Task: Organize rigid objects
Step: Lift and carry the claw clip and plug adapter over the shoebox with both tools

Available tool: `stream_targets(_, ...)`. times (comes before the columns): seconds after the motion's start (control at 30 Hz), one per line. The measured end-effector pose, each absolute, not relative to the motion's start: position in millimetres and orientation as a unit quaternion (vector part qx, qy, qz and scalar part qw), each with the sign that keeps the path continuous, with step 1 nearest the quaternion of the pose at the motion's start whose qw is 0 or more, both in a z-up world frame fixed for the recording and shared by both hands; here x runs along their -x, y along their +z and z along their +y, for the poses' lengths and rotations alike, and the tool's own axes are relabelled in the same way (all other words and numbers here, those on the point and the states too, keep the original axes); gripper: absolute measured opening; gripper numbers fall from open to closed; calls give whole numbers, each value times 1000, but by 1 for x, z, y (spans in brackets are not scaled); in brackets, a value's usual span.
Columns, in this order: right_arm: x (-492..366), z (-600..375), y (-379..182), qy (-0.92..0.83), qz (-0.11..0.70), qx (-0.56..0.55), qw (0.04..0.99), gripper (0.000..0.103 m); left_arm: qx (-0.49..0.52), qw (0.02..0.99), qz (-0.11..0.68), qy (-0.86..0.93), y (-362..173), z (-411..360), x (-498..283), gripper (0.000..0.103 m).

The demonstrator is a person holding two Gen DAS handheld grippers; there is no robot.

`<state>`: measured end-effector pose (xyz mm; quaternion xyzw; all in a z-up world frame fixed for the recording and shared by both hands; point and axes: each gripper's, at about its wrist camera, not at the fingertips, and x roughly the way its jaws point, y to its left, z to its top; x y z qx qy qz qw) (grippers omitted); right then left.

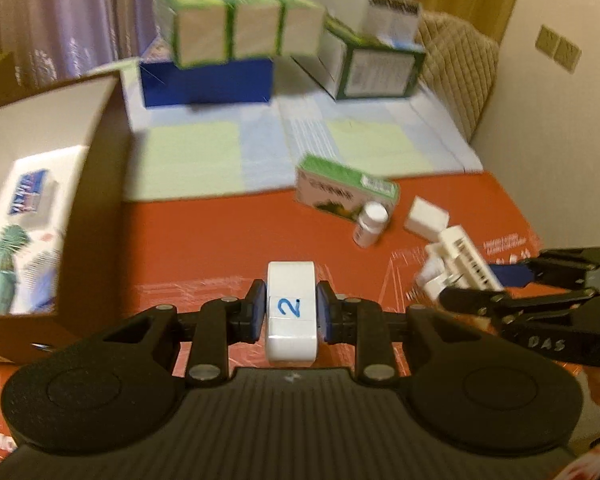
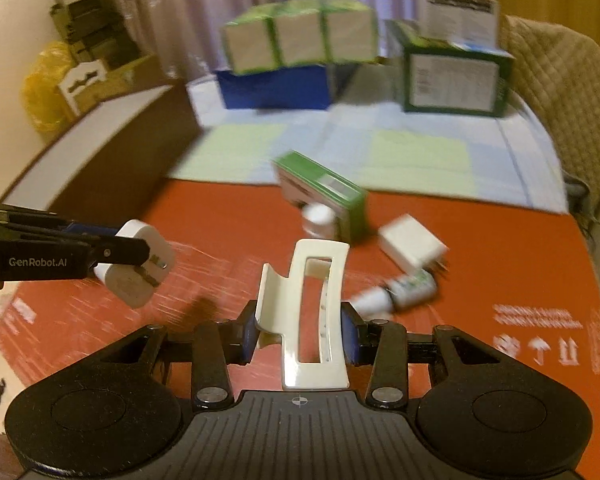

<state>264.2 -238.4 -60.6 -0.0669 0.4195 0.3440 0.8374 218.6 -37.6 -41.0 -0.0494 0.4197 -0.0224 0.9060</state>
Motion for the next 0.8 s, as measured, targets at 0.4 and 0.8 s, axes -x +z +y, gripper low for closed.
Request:
stream_targets(0.4, -232, -118, -16, 449, 378, 64, 807, 38, 65, 931, 356, 35, 25, 62, -182, 22)
stream_targets(0.8, -215, -1, 0, 498, 368, 49, 784, 38, 45, 932, 348, 92, 39, 164, -170, 22)
